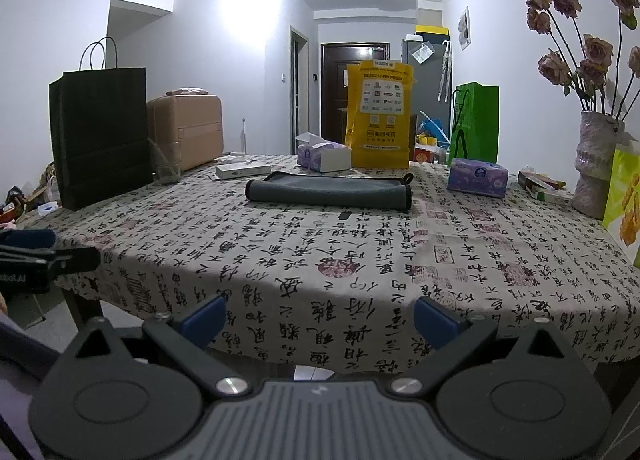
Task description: Fold towel
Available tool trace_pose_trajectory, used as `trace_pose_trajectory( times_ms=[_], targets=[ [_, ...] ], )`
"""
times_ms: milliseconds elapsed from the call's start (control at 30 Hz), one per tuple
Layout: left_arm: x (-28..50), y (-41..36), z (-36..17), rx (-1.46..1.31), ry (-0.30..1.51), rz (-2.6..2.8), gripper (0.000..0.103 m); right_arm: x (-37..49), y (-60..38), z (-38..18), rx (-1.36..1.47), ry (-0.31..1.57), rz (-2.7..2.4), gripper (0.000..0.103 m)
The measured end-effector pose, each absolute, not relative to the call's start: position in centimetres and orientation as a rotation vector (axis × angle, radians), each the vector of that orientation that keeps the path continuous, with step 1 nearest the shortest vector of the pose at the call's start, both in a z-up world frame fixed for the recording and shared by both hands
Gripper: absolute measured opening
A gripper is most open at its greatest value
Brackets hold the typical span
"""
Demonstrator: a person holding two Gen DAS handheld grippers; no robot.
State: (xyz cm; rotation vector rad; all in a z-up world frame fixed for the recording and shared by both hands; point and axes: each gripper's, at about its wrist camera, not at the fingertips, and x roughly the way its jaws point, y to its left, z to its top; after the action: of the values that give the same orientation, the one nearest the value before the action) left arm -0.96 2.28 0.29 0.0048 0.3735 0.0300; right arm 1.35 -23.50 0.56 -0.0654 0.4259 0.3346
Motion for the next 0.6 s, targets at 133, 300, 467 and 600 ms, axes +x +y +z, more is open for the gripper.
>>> trace_pose_trajectory(
  times_ms=[133,300,467,600],
  targets=[
    [-0.95,2.28,0.28,0.004,0.375,0.03,0.103,1.37,-23.49,0.55,-0.064,0.426,0.333,0.101],
    [-0.99,2.17,0.32,0.003,0.376,0.032,0.103,1.33,-23.49,0.57,-0.065,0.426,0.334,0.101],
    [-1.01,2.14,0.3,0.003,0.376,0.032,0.103,1.33,-23.48,0.57,-0.065,0.426,0.334,0.101],
    [-1.02,2.13,0.31,0.003,0.376,0.031,0.103,1.33,-23.47,0.56,-0.064,0.426,0.333,0.101]
  ],
)
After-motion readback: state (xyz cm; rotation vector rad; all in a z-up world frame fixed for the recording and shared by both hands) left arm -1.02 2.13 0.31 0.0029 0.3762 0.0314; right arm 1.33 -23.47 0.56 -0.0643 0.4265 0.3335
